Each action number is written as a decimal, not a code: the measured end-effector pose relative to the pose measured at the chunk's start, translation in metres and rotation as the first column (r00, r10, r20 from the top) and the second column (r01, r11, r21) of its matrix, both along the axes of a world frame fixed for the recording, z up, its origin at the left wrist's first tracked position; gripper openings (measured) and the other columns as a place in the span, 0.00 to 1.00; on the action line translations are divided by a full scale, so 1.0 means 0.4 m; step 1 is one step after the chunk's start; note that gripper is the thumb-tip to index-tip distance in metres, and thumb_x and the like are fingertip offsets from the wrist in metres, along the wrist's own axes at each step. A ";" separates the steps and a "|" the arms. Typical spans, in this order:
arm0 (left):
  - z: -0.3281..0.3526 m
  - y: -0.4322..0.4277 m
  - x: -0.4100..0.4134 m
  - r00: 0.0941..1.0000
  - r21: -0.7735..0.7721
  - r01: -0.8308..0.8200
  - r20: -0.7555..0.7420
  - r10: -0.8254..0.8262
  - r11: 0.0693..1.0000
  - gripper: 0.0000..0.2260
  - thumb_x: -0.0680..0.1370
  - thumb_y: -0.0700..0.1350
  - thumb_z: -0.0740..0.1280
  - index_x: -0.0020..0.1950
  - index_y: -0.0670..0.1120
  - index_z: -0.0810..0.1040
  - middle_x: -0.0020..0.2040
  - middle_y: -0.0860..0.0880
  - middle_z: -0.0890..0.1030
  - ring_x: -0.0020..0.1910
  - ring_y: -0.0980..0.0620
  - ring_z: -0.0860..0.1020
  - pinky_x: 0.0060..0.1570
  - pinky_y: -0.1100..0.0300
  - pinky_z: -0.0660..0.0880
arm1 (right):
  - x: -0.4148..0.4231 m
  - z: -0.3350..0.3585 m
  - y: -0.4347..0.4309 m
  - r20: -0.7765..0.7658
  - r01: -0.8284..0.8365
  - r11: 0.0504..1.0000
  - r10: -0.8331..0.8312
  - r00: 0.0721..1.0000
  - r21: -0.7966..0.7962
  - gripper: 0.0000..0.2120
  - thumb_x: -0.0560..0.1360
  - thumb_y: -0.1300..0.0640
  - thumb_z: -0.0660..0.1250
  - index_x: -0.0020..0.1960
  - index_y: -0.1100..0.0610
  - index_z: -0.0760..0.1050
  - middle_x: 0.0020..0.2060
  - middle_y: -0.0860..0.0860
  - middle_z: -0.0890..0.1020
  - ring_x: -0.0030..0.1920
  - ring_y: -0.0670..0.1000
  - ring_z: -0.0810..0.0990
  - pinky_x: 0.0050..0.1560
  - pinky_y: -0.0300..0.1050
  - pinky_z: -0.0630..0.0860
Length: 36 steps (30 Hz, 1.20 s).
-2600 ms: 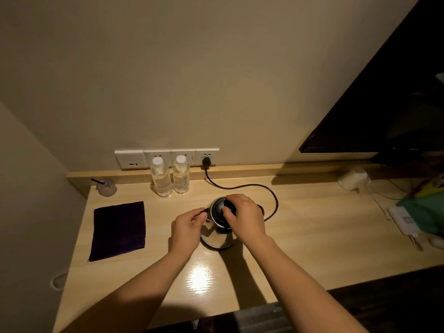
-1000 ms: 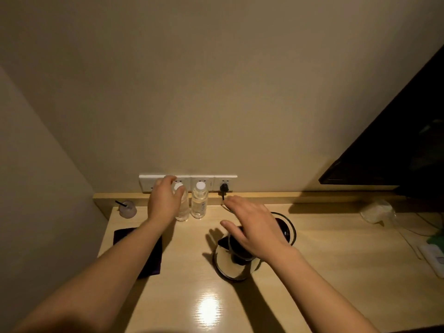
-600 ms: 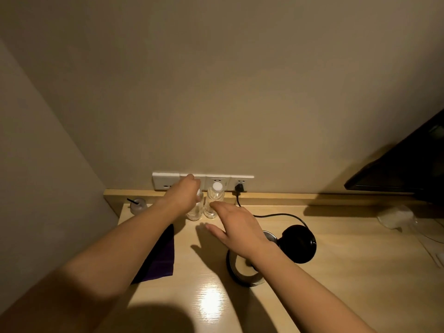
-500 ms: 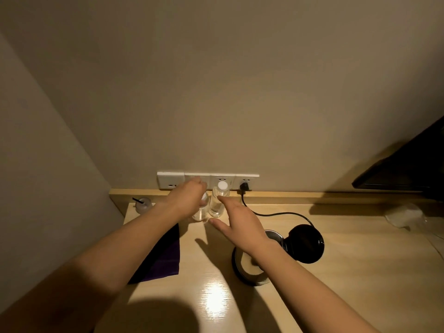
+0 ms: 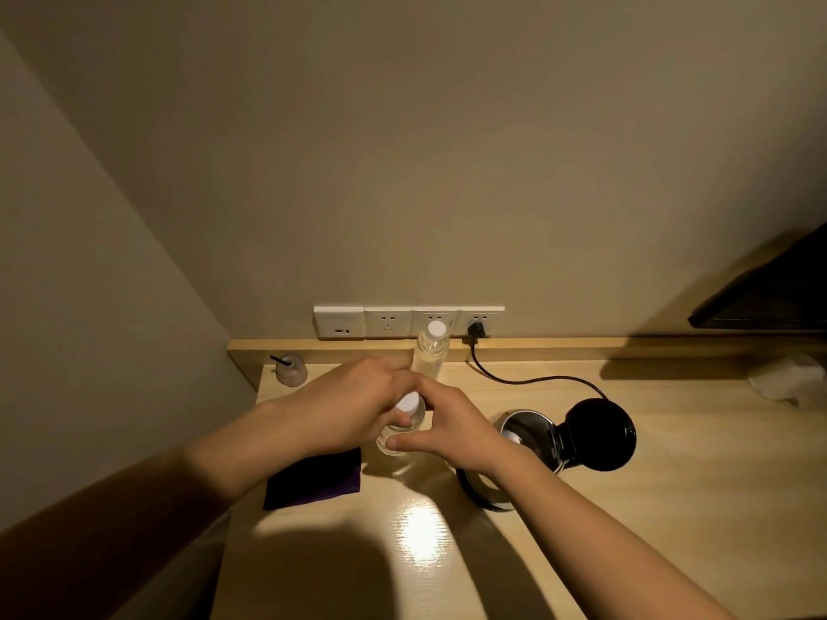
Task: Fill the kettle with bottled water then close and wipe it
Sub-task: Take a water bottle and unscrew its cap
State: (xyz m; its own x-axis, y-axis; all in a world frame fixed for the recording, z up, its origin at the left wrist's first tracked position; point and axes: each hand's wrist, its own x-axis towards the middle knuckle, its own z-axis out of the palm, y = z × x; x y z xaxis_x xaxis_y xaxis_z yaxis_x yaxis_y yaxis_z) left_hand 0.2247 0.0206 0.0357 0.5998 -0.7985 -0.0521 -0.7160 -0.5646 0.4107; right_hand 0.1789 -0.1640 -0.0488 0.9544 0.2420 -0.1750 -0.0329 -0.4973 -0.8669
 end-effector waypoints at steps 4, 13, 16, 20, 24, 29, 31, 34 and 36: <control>-0.029 0.006 -0.041 0.986 -0.111 -0.147 -0.096 0.137 0.983 0.13 0.78 0.47 0.73 0.62 0.48 0.82 0.45 0.57 0.70 0.45 0.57 0.70 0.43 0.68 0.65 | -0.027 -0.009 0.004 0.016 0.023 1.000 -0.023 1.000 0.007 0.31 0.69 0.54 0.83 0.69 0.49 0.76 0.59 0.44 0.84 0.59 0.43 0.81 0.63 0.47 0.77; -0.046 0.009 -0.092 0.965 -0.163 -0.262 -0.060 0.256 0.951 0.18 0.78 0.54 0.72 0.65 0.48 0.79 0.57 0.51 0.77 0.57 0.51 0.77 0.53 0.60 0.73 | -0.064 -0.020 0.033 0.006 0.120 0.993 -0.120 0.993 -0.016 0.30 0.65 0.53 0.83 0.64 0.45 0.77 0.45 0.33 0.82 0.46 0.39 0.80 0.48 0.43 0.76; -0.022 0.044 -0.035 0.993 -0.117 0.109 -0.028 -0.113 0.987 0.20 0.80 0.45 0.70 0.73 0.51 0.75 0.66 0.52 0.76 0.64 0.55 0.74 0.63 0.61 0.73 | -0.061 -0.011 0.027 -0.015 0.105 0.994 -0.105 0.994 -0.005 0.30 0.65 0.49 0.83 0.64 0.47 0.78 0.54 0.41 0.86 0.55 0.43 0.83 0.58 0.54 0.80; -0.009 0.054 0.003 0.983 -0.043 0.183 -0.010 -0.184 0.982 0.15 0.80 0.42 0.70 0.68 0.48 0.80 0.59 0.49 0.78 0.57 0.54 0.75 0.55 0.61 0.74 | -0.060 0.001 0.029 0.014 0.072 0.997 -0.071 0.997 -0.016 0.31 0.66 0.50 0.84 0.67 0.46 0.78 0.58 0.42 0.85 0.58 0.44 0.82 0.61 0.53 0.78; -0.048 0.053 -0.016 0.990 -0.137 0.131 0.069 -0.123 0.982 0.14 0.78 0.42 0.73 0.63 0.45 0.80 0.53 0.47 0.77 0.52 0.58 0.69 0.49 0.66 0.67 | -0.063 -0.003 0.035 0.013 0.104 0.994 -0.104 0.995 -0.018 0.30 0.66 0.52 0.84 0.65 0.46 0.78 0.54 0.41 0.85 0.54 0.42 0.82 0.58 0.48 0.79; -0.085 0.047 -0.061 0.988 -0.256 -0.143 0.021 0.153 0.956 0.15 0.78 0.57 0.67 0.57 0.47 0.79 0.49 0.51 0.75 0.48 0.62 0.64 0.47 0.66 0.65 | -0.072 -0.011 0.051 0.024 0.153 0.988 -0.152 0.988 -0.033 0.31 0.65 0.48 0.83 0.66 0.43 0.77 0.52 0.40 0.85 0.53 0.43 0.82 0.56 0.51 0.80; -0.093 0.037 -0.087 0.945 -0.319 -0.325 -0.073 0.318 0.890 0.16 0.77 0.59 0.69 0.53 0.48 0.80 0.47 0.53 0.75 0.45 0.59 0.68 0.44 0.68 0.65 | -0.073 -0.013 0.060 0.040 0.172 0.984 -0.170 0.985 -0.037 0.31 0.65 0.46 0.81 0.66 0.42 0.76 0.55 0.40 0.85 0.54 0.43 0.83 0.56 0.54 0.81; -0.097 0.015 -0.116 0.807 -0.373 -0.590 -0.251 0.535 0.716 0.10 0.74 0.52 0.77 0.49 0.48 0.82 0.45 0.55 0.77 0.44 0.59 0.74 0.42 0.63 0.72 | -0.074 -0.018 0.075 0.050 0.183 0.981 -0.180 0.982 -0.062 0.31 0.65 0.42 0.80 0.66 0.40 0.75 0.56 0.39 0.84 0.56 0.43 0.82 0.56 0.55 0.81; -0.091 0.009 -0.119 0.721 -0.404 -0.693 -0.396 0.569 0.598 0.08 0.74 0.48 0.78 0.48 0.48 0.83 0.44 0.53 0.81 0.43 0.57 0.78 0.42 0.61 0.76 | -0.077 -0.023 0.079 0.047 0.208 0.976 -0.206 0.977 -0.058 0.31 0.65 0.40 0.80 0.65 0.41 0.76 0.55 0.39 0.84 0.55 0.43 0.82 0.56 0.55 0.81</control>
State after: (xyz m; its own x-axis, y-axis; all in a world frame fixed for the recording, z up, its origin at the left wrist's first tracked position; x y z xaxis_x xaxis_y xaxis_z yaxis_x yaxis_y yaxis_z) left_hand 0.1772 0.0242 -0.0007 0.9853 -0.1657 0.0423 -0.1226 -0.5123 0.8500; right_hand 0.1482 -0.1325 -0.0581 0.9892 0.0281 -0.1437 -0.1064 -0.5366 -0.8371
